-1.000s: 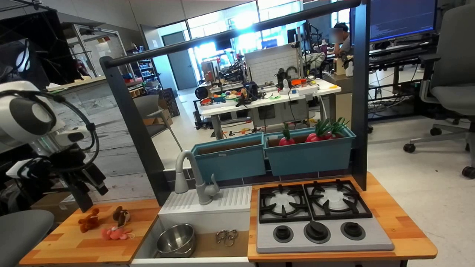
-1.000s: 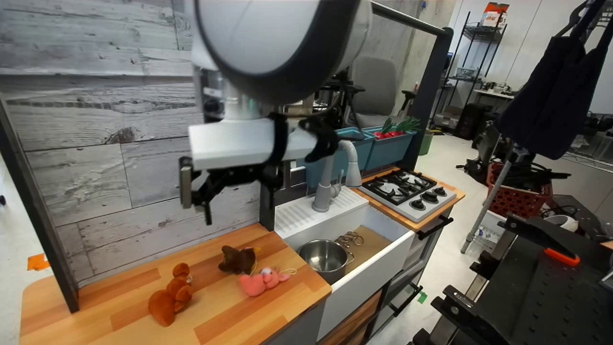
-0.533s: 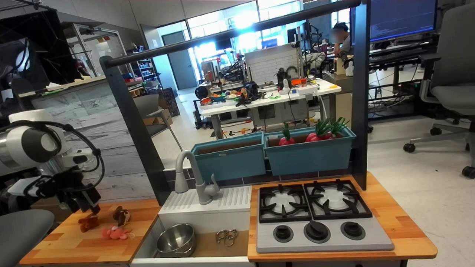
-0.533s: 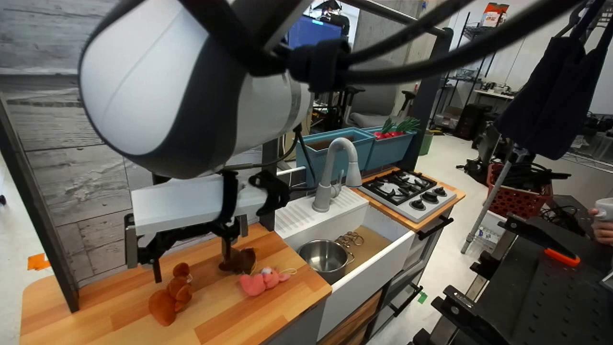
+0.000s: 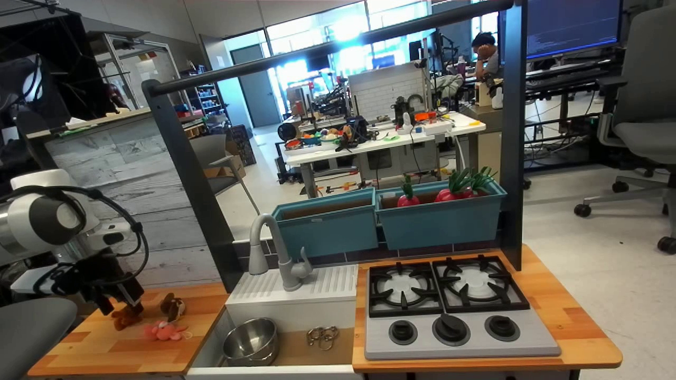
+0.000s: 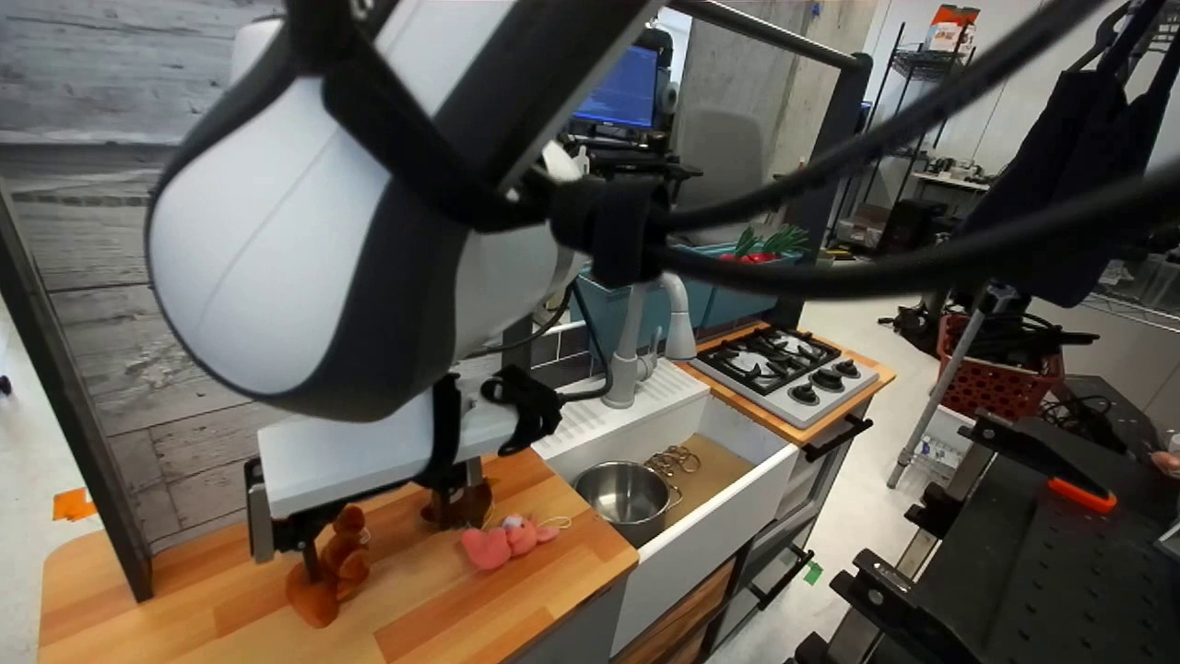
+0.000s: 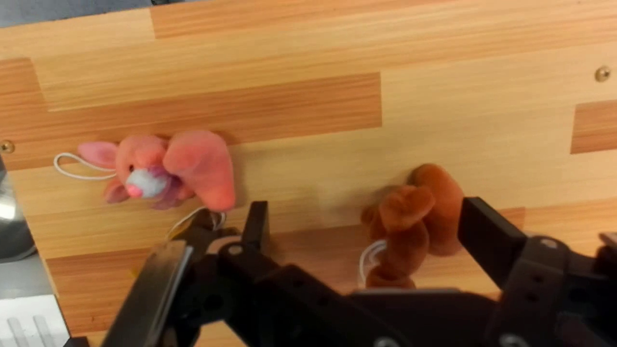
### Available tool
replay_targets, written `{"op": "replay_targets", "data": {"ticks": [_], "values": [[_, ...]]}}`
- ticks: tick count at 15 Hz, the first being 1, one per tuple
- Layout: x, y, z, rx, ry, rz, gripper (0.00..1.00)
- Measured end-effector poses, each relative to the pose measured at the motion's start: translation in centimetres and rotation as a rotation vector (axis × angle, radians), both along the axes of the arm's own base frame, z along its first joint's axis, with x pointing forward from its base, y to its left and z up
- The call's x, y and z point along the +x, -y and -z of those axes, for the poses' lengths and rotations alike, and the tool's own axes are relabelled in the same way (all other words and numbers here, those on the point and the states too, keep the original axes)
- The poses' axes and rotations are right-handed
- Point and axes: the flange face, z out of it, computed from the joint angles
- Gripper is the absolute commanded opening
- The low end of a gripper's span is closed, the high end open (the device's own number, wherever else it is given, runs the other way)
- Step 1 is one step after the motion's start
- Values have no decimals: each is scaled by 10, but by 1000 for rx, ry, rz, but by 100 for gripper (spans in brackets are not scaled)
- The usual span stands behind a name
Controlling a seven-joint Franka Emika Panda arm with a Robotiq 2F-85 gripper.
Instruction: Pick up all the toys and put them in the pot, that is in the sink
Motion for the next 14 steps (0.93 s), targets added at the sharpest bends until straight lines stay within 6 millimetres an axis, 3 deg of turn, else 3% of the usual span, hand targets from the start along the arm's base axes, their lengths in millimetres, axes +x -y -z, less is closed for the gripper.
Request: {"op": "replay_targets", "data": {"ticks": [4,9,10,14], "values": [[-16,-15,22,10,-4,-20,42],[-10,-17,19,38,49,-16,5],[-7,-16,18,40,60,-15,1],[-1,-8,16,31,80,-9,1]]}}
